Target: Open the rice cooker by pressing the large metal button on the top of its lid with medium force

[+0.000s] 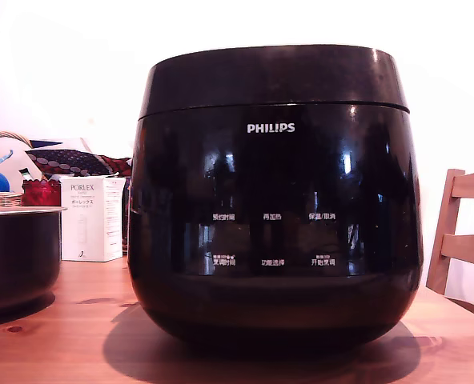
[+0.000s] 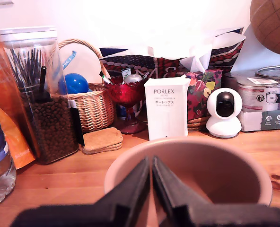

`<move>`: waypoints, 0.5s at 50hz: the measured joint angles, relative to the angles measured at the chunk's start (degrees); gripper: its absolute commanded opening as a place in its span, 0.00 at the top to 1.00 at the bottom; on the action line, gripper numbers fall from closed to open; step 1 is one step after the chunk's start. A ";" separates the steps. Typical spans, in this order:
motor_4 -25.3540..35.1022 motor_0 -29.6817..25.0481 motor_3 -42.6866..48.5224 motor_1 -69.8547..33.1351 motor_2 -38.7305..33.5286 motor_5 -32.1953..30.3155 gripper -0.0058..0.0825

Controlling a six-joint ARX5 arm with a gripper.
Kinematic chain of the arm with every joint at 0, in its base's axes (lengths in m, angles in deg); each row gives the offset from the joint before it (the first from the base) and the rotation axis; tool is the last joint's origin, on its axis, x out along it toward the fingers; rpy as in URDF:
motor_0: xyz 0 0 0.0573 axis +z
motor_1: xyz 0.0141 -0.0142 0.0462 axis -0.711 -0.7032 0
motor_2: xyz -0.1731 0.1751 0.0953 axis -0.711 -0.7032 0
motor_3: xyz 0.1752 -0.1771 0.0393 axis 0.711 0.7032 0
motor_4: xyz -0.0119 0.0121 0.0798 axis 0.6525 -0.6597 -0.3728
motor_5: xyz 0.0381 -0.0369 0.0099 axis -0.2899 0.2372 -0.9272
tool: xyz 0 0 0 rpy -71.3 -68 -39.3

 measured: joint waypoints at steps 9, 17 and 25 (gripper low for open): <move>3.13 2.43 10.80 0.02 -0.26 -0.07 0.96; 3.48 2.43 10.78 0.07 -0.24 -0.07 0.96; 3.50 2.43 10.73 0.07 -0.24 0.20 0.96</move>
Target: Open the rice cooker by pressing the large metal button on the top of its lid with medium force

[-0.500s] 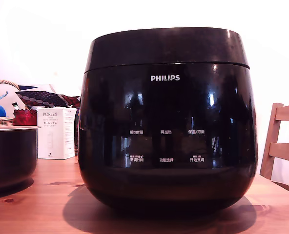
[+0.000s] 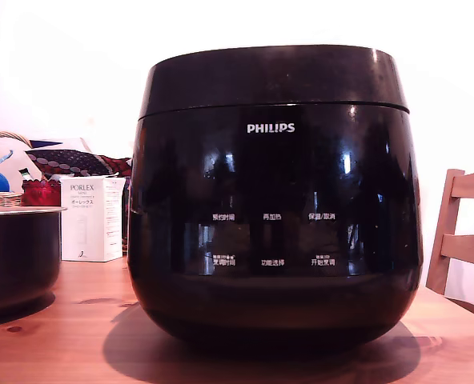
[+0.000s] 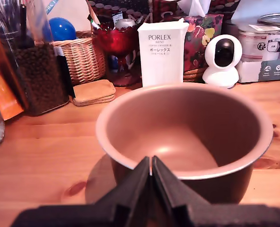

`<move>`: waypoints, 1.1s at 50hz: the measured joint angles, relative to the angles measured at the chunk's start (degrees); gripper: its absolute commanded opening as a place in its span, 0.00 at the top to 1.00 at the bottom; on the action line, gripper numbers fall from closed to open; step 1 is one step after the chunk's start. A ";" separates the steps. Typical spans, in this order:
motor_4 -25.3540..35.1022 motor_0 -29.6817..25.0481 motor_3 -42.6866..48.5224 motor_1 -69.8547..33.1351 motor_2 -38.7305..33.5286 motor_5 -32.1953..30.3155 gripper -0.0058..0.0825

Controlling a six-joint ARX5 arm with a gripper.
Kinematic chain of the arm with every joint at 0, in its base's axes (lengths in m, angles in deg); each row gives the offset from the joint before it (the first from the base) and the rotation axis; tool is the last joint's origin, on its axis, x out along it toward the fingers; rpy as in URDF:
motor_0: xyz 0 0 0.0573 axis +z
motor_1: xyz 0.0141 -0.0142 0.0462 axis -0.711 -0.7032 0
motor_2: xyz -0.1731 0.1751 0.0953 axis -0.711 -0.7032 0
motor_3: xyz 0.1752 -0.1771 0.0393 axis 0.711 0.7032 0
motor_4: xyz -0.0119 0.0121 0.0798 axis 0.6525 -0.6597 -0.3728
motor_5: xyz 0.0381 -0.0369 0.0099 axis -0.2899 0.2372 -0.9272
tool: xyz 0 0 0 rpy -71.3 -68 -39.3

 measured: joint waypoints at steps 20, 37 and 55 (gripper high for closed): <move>5.46 0.00 -12.35 0.00 -0.20 8.72 0.96; 24.37 -0.07 -20.72 0.00 3.39 24.00 0.96; 45.09 -5.92 -17.49 -0.72 13.42 25.40 0.96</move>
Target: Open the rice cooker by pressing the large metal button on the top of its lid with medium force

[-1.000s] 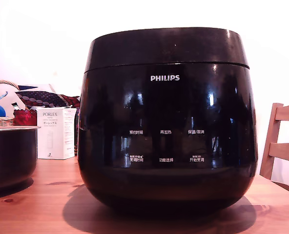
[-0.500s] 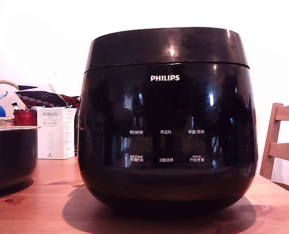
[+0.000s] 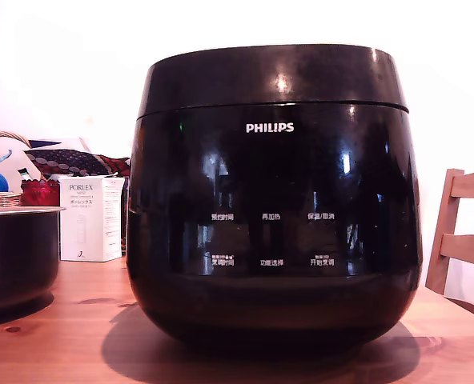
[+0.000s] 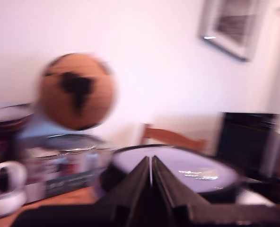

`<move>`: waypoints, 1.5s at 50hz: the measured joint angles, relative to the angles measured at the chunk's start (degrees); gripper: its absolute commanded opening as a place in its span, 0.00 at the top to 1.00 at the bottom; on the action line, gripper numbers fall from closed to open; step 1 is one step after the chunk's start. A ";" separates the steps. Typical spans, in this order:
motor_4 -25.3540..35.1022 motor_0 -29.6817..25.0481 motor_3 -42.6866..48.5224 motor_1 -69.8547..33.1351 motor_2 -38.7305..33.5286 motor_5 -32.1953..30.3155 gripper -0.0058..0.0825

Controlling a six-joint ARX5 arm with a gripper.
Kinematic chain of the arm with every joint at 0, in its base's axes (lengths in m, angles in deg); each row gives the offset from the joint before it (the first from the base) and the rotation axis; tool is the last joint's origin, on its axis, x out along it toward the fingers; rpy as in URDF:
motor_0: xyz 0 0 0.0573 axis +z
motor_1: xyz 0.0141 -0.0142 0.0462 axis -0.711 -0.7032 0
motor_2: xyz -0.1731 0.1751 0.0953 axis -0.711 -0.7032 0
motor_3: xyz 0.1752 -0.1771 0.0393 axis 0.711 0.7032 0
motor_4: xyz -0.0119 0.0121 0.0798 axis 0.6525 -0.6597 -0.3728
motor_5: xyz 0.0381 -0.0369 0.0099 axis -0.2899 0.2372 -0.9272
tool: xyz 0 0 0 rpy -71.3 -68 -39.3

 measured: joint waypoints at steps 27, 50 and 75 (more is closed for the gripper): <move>0.90 -13.86 -6.25 -16.79 5.14 -3.26 0.96; -9.73 -25.73 -13.86 -38.49 10.54 -16.55 0.96; -25.27 -40.48 -14.67 -57.70 19.08 -25.62 0.96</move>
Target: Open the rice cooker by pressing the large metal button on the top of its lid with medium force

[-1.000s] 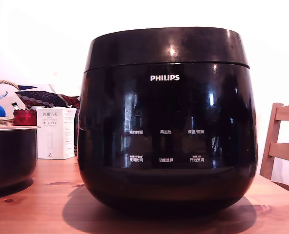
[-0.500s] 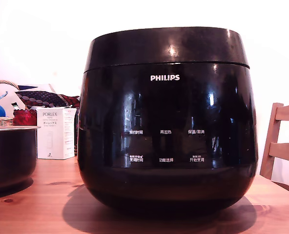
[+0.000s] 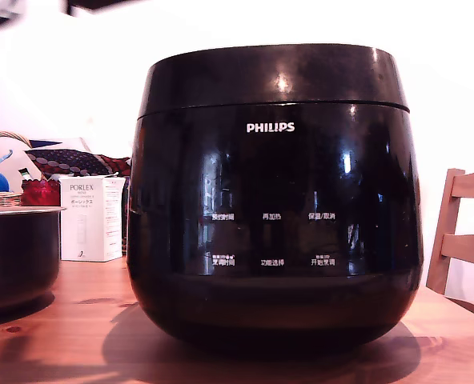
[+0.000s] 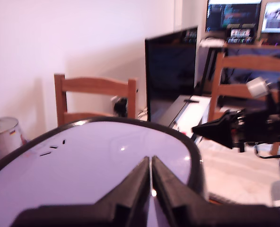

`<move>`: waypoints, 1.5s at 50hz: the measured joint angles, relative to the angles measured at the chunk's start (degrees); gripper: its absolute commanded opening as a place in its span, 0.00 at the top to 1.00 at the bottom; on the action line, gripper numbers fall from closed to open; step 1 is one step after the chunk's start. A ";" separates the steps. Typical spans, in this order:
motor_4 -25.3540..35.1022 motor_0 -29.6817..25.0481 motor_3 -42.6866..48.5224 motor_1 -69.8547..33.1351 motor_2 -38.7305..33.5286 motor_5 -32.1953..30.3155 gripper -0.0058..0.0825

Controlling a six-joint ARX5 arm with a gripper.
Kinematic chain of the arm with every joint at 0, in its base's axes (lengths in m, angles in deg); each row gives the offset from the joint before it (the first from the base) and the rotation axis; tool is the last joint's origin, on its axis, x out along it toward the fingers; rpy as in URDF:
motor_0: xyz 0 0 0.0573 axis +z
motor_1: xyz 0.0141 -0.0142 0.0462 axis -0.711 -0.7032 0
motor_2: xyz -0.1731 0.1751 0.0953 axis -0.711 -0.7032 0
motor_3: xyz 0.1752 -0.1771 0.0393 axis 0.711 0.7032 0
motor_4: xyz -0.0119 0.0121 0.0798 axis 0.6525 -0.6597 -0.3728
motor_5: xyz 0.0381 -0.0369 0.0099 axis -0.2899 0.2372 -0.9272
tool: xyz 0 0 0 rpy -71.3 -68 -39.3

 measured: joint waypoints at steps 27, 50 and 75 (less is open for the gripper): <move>-8.66 -5.88 0.85 -11.45 6.01 -4.52 0.96; -9.79 -6.56 7.96 -12.07 8.35 -8.35 0.96; -11.26 -6.91 15.04 -11.37 10.45 -11.96 0.96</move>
